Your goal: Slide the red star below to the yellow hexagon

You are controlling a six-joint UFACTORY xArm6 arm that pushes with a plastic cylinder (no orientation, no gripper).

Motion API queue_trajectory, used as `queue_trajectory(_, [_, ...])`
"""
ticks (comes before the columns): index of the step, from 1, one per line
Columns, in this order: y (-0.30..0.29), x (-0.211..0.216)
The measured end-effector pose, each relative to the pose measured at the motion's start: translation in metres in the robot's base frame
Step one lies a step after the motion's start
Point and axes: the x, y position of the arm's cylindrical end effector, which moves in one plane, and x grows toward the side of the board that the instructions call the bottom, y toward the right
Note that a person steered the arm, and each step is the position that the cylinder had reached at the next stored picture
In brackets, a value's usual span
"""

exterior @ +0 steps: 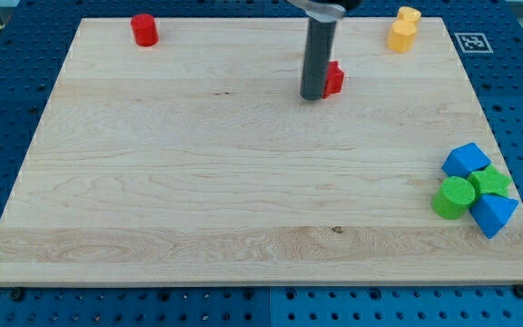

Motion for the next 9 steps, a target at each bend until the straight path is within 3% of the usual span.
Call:
queue_trajectory(1, [-0.002, -0.041])
queue_trajectory(2, [0.019, -0.042])
queue_trajectory(5, [0.068, 0.025])
queue_trajectory(7, [0.076, -0.013])
queue_trajectory(9, [0.094, 0.015])
